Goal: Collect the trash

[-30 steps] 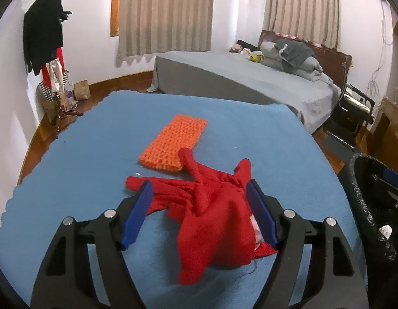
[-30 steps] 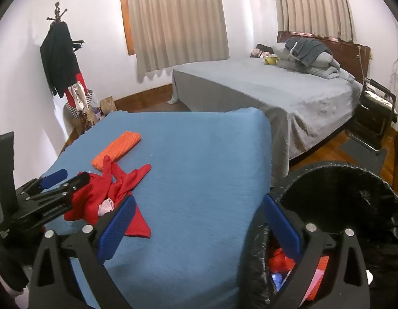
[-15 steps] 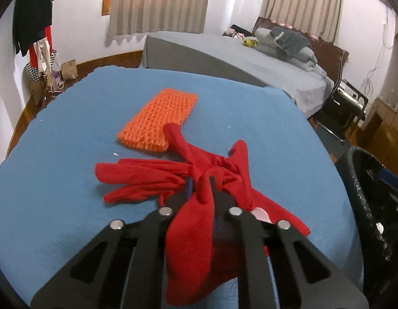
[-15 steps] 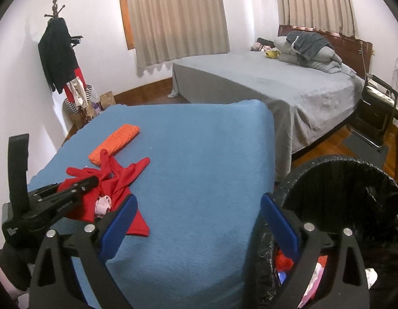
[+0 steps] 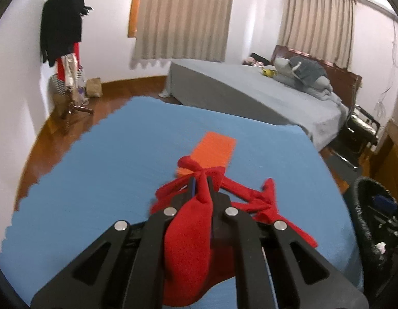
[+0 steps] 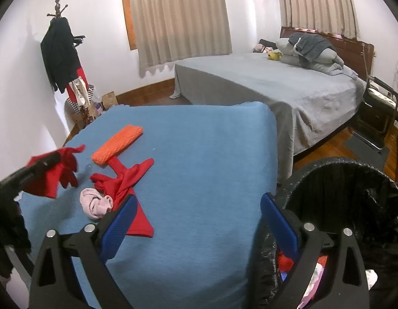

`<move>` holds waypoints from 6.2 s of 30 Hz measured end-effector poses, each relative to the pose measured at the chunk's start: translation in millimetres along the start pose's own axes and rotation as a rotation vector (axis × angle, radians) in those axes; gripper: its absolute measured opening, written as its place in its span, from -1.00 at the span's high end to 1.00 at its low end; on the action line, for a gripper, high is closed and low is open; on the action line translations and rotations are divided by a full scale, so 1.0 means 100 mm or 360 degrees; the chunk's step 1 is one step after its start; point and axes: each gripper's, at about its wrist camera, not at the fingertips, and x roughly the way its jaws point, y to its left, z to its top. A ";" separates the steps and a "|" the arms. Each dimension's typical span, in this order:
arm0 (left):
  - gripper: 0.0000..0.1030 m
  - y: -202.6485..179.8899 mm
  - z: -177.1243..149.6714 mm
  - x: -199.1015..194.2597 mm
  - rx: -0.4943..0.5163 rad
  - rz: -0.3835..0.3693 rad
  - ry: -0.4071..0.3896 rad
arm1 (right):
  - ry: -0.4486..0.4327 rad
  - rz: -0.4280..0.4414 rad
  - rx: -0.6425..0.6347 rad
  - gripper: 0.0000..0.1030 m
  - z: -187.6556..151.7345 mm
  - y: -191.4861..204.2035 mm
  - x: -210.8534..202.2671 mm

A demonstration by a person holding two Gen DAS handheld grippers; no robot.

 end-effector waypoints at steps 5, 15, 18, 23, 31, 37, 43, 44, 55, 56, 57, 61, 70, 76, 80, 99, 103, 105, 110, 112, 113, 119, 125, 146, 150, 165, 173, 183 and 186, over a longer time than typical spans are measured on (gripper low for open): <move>0.87 0.16 -0.07 0.04 0.0021 0.0059 0.0067 | 0.0007 0.0014 -0.0015 -0.83 -0.01 0.08 0.03; 0.15 0.32 -0.31 0.18 -0.0039 0.0126 0.0196 | 0.0049 0.0043 -0.0063 -0.83 -0.04 0.23 0.13; 0.04 0.37 -0.32 0.19 -0.0054 0.0142 0.0210 | 0.0050 0.0048 -0.0061 -0.83 -0.04 0.25 0.14; -0.06 0.41 -0.35 0.27 -0.0061 0.0122 0.0262 | 0.0052 0.0077 -0.0077 -0.83 -0.03 0.34 0.17; 0.74 0.38 -0.40 0.42 -0.0047 0.0036 0.0359 | 0.0044 0.0148 -0.0060 -0.83 -0.05 0.60 0.22; 0.79 0.45 -0.38 0.28 -0.0124 0.0011 0.0262 | 0.0072 0.0216 -0.0097 -0.83 -0.13 0.88 0.31; 0.79 0.51 -0.34 0.13 -0.0079 0.0067 0.0216 | 0.0112 0.0288 -0.0182 -0.74 -0.18 1.16 0.42; 0.79 0.54 -0.35 0.10 -0.0080 0.0076 0.0213 | 0.0123 0.0295 -0.0192 -0.70 -0.19 1.21 0.45; 0.79 0.70 -0.33 0.01 -0.0101 0.0109 0.0207 | 0.0236 0.0254 -0.0261 -0.30 -0.25 1.42 0.75; 0.79 0.69 -0.32 0.01 -0.0092 0.0109 0.0205 | 0.0256 0.0244 -0.0260 -0.27 -0.26 1.41 0.78; 0.79 0.67 -0.32 0.01 -0.0087 0.0109 0.0205 | 0.0277 0.0246 -0.0245 -0.17 -0.27 1.39 0.81; 0.79 0.65 -0.31 0.01 -0.0084 0.0106 0.0204 | 0.0279 0.0311 -0.0185 0.00 -0.25 1.30 0.79; 0.79 0.53 -0.31 -0.04 -0.0072 0.0083 0.0200 | 0.0212 0.0403 -0.0148 0.26 -0.17 1.17 0.51; 0.79 0.45 -0.36 0.01 -0.0049 0.0054 0.0230 | 0.0246 0.0378 -0.0164 0.29 -0.20 1.13 0.52; 0.79 0.44 -0.39 0.01 -0.0037 0.0063 0.0246 | 0.0263 0.0403 -0.0196 0.29 -0.24 1.23 0.55; 0.78 0.61 -0.45 -0.09 -0.0091 0.0122 0.0244 | 0.0274 0.0301 -0.0358 0.38 -0.32 1.51 0.73; 0.78 0.59 -0.41 -0.13 -0.0090 0.0113 0.0232 | 0.0239 0.0349 -0.0317 0.40 -0.25 1.42 0.60; 0.78 0.57 -0.41 -0.14 -0.0087 0.0108 0.0225 | 0.0213 0.0377 -0.0280 0.40 -0.19 1.35 0.50; 0.78 0.43 -0.32 -0.21 -0.0070 0.0065 0.0197 | 0.0145 0.0423 -0.0175 0.40 -0.03 1.12 0.23; 0.78 0.34 -0.28 -0.23 -0.0055 0.0039 0.0184 | 0.0107 0.0425 -0.0135 0.40 0.04 1.02 0.13; 0.78 0.28 -0.25 -0.26 -0.0042 0.0020 0.0174 | 0.0093 0.0420 -0.0127 0.40 0.07 0.98 0.09; 0.78 -0.11 -0.11 -0.36 0.0036 -0.0101 0.0116 | 0.0006 0.0377 -0.0044 0.40 0.22 0.67 -0.15; 0.78 -0.53 -0.05 -0.44 0.0111 -0.0232 0.0079 | -0.0064 0.0304 0.0012 0.40 0.28 0.37 -0.35; 0.78 -2.07 -0.10 -0.56 0.0393 -0.0663 0.0023 | -0.0246 -0.0130 0.0271 0.40 0.11 -1.01 -1.12; 0.77 -2.35 -0.14 -0.57 0.0439 -0.0743 0.0022 | -0.0261 -0.0207 0.0311 0.40 0.01 -1.25 -1.25; 0.75 -3.29 -0.44 -0.42 0.0617 -0.1023 0.0105 | -0.0205 -0.0450 0.0486 0.40 -0.41 -2.02 -1.42; 0.07 -3.57 -0.59 -0.30 0.0681 -0.1093 0.0156 | -0.0164 -0.0497 0.0543 0.32 -0.58 -2.20 -1.40; -0.48 -3.37 -0.47 -0.29 0.0606 -0.0981 0.0110 | -0.0177 -0.0508 0.0552 -0.06 -0.60 -2.24 -1.44; -0.66 -3.23 -0.37 -0.30 0.0577 -0.0921 0.0076 | -0.0182 -0.0516 0.0538 -0.39 -0.57 -2.18 -1.45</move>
